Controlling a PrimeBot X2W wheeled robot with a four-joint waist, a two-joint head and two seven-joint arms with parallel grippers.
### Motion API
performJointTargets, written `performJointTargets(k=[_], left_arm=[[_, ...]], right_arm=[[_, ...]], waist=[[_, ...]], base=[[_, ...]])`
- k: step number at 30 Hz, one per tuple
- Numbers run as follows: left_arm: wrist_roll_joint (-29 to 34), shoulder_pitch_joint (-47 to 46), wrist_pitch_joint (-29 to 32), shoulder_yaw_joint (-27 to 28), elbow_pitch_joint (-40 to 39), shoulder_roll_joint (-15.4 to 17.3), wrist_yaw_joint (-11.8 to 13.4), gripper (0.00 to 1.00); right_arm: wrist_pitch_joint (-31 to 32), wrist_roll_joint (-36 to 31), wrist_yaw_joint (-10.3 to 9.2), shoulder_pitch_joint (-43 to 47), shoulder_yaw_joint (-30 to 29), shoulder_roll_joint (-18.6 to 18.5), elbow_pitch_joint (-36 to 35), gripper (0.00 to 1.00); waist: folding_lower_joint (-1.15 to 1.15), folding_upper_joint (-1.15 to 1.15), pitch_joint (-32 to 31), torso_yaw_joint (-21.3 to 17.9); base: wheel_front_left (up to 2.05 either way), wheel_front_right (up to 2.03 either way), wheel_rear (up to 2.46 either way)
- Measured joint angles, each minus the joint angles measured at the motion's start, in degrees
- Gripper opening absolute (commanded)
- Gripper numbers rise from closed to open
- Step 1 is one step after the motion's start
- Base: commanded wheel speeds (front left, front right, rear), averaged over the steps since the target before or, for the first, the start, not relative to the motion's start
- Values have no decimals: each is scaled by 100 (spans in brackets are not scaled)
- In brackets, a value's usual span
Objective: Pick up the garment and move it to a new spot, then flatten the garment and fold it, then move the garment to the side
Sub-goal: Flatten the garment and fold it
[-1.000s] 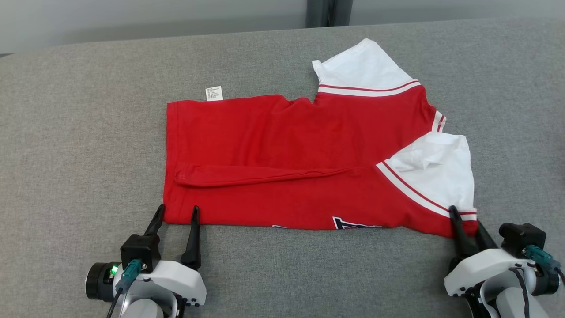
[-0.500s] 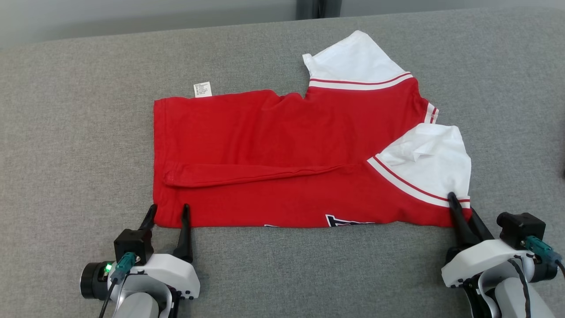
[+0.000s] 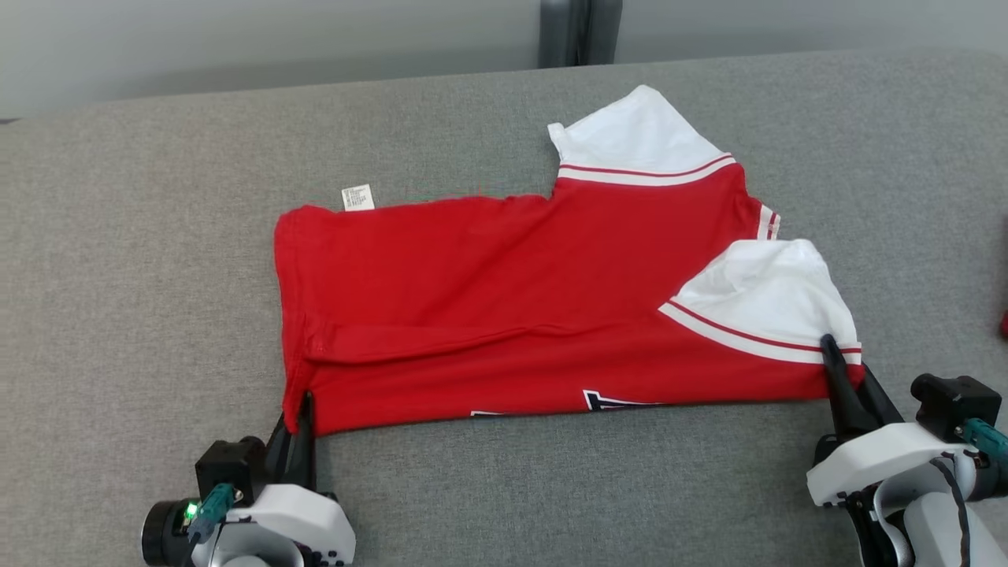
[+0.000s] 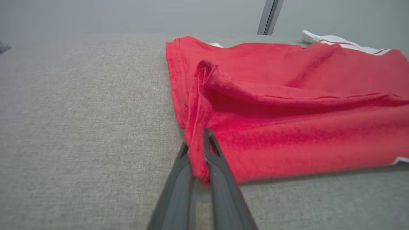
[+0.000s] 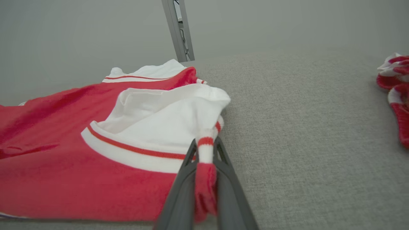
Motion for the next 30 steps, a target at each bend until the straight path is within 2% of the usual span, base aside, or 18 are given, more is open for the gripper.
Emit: performJointTargets(k=[11, 18, 19, 20, 21, 22, 23, 30], left_arm=[[-36, 927, 0, 8, -68, 3, -147, 0], [-100, 1461, 0, -237, 54, 11, -193, 0], [-131, 1474, 0, -271, 80, 10, -193, 33], [-131, 1475, 0, -305, 91, 8, -191, 68], [-131, 1467, 0, -322, 101, 10, -185, 100], [-122, 1439, 0, -348, 124, 11, -179, 100], [-103, 1395, 1, -378, 138, 14, -175, 100], [212, 1011, 1, -416, 167, 11, -8, 100]], right_arm=[[0, 162, 0, 660, 364, -152, 77, 0], [0, 332, 0, 1234, 605, -182, 133, 0], [0, 357, 0, 1255, 619, -181, 148, 0], [0, 359, 0, 1256, 624, -181, 165, 14], [0, 358, 0, 1247, 626, -179, 182, 41], [0, 358, 0, 1233, 615, -171, 201, 82], [0, 350, 0, 1204, 593, -163, 210, 100], [0, 75, 0, 817, 319, -32, 24, 100]], waist=[[0, 0, -805, 162], [0, 0, -1168, 298], [0, 0, -1164, 313], [0, 0, -1142, 319], [0, 0, -1109, 321], [0, 0, -1073, 322], [0, 0, -1037, 322], [0, 0, -851, 281]], base=[[0, 0, 0], [0, 0, 0], [0, 0, 0], [0, 0, 0], [0, 0, 0], [0, 0, 0], [0, 0, 0], [0, 0, 0]])
